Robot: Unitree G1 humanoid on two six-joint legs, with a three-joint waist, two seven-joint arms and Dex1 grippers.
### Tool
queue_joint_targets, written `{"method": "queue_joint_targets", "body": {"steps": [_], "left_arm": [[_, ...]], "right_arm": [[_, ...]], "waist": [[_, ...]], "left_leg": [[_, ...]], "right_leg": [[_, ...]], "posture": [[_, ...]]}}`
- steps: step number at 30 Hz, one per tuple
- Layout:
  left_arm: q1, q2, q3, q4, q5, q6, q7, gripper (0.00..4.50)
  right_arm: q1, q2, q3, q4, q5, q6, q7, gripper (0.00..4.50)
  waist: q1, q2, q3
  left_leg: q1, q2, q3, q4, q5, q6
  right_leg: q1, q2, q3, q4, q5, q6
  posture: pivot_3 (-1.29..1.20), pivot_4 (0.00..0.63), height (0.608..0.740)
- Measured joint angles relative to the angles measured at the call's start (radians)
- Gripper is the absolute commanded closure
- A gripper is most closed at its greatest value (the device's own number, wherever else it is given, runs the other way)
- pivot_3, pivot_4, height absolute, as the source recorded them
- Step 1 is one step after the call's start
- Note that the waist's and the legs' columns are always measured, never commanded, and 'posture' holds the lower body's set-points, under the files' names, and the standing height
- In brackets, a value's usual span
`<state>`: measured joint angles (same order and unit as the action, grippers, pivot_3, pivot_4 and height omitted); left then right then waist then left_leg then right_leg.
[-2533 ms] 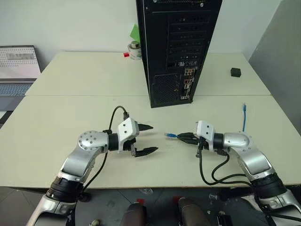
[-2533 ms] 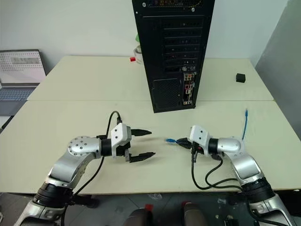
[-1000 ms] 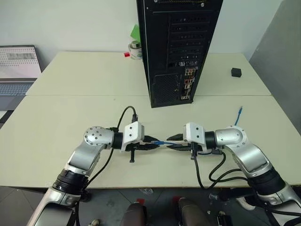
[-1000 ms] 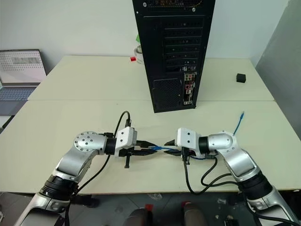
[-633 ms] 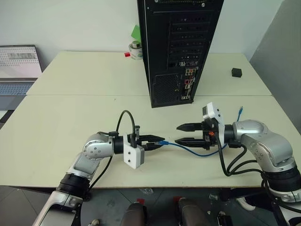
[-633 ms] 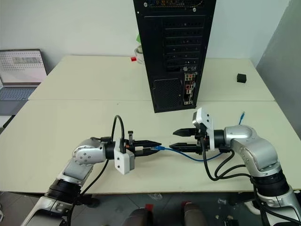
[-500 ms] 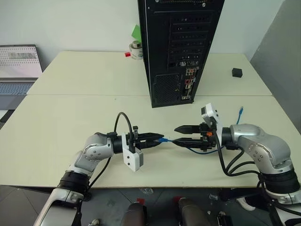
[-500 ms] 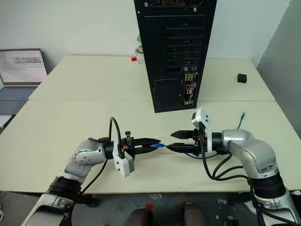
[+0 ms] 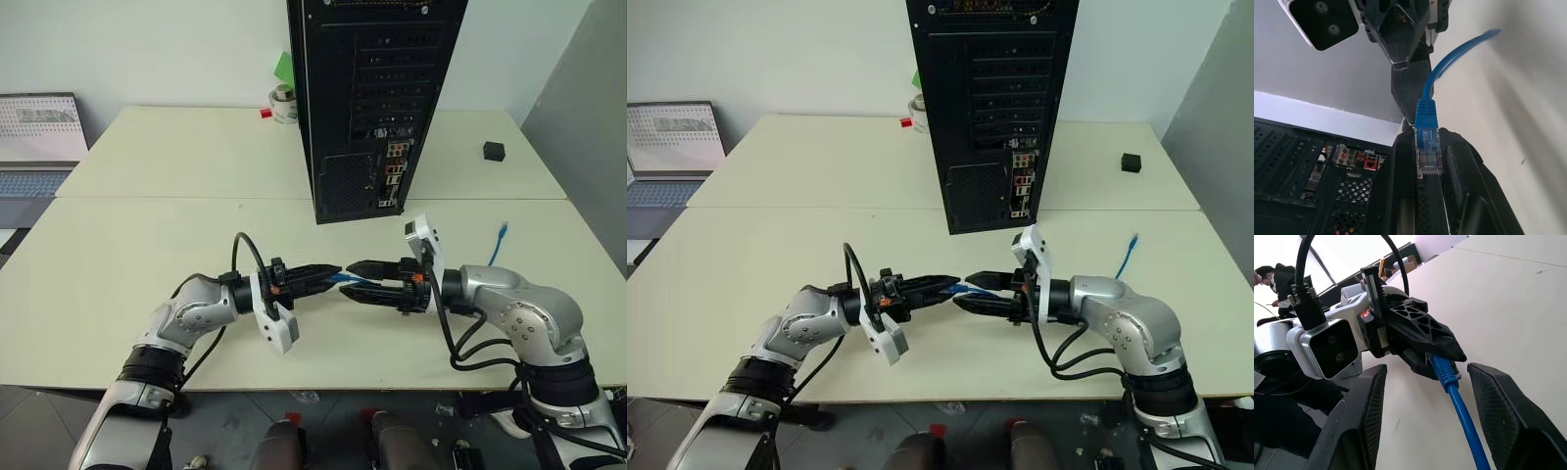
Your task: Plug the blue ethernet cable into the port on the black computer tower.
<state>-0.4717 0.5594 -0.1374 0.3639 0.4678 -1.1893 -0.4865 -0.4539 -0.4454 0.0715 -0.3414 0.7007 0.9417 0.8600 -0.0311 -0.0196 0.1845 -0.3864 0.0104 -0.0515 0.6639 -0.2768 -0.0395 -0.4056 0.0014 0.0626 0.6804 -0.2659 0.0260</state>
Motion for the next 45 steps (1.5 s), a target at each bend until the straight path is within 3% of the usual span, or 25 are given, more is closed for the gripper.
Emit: {"method": "queue_joint_targets", "body": {"steps": [8,11,22,33,34,41,45], "left_arm": [[-0.005,0.014,-0.017,0.000,0.029,0.000,0.062,4.17],[-0.005,0.020,-0.020,-0.001,0.037,0.002,0.074,4.17],[-0.005,0.028,-0.026,-0.010,0.056,0.011,0.116,4.17],[-0.005,0.029,-0.036,-0.014,0.070,0.028,0.145,4.17],[-0.005,0.030,-0.042,-0.014,0.065,0.034,0.145,3.47],[-0.005,0.037,-0.099,-0.019,-0.008,0.102,0.095,2.15],[0.009,0.036,-0.122,-0.062,-0.156,0.262,-0.006,1.64]], "right_arm": [[-0.022,0.019,0.024,0.035,-0.003,-0.015,-0.001,1.71],[-0.027,0.024,0.028,0.042,-0.003,-0.015,-0.004,2.13],[-0.032,0.026,0.028,0.072,-0.011,-0.037,-0.014,4.46],[-0.040,0.024,0.028,0.086,-0.012,-0.041,-0.013,4.50],[-0.043,0.023,0.028,0.091,-0.011,-0.040,-0.011,4.50],[-0.062,0.010,0.028,0.103,-0.007,-0.031,0.009,4.50],[-0.064,-0.012,0.003,0.102,-0.003,-0.033,-0.001,4.50]], "waist": [[-0.001,0.000,0.000],[0.000,0.000,0.000],[0.000,0.000,0.000],[0.000,0.000,0.000],[0.000,0.000,0.000],[0.000,0.000,0.000],[-0.001,0.000,0.000]], "left_leg": [[0.000,0.000,0.000,0.000,0.000,0.000],[0.000,0.000,0.000,0.000,0.000,0.000],[0.000,0.000,0.000,0.000,0.000,0.000],[0.000,0.000,0.000,0.000,0.000,0.000],[0.000,0.000,0.000,0.000,0.000,0.000],[0.000,0.000,0.000,0.000,0.000,0.000],[0.000,0.000,0.000,0.000,0.000,0.000]], "right_leg": [[0.000,0.000,0.000,0.000,0.000,0.000],[0.000,0.000,0.000,0.000,0.000,0.000],[0.000,0.000,0.000,0.000,0.000,0.000],[0.000,0.000,0.000,0.000,0.000,0.000],[0.000,0.000,0.000,0.000,0.000,0.000],[0.000,0.000,0.000,0.000,0.000,0.000],[0.000,0.000,0.000,0.000,0.000,0.000]], "posture": [[0.00,0.150,0.740],[0.00,0.150,0.740],[0.00,0.150,0.740],[0.00,0.150,0.740],[0.00,0.150,0.740],[0.00,0.150,0.740],[0.00,0.150,0.740]]}}
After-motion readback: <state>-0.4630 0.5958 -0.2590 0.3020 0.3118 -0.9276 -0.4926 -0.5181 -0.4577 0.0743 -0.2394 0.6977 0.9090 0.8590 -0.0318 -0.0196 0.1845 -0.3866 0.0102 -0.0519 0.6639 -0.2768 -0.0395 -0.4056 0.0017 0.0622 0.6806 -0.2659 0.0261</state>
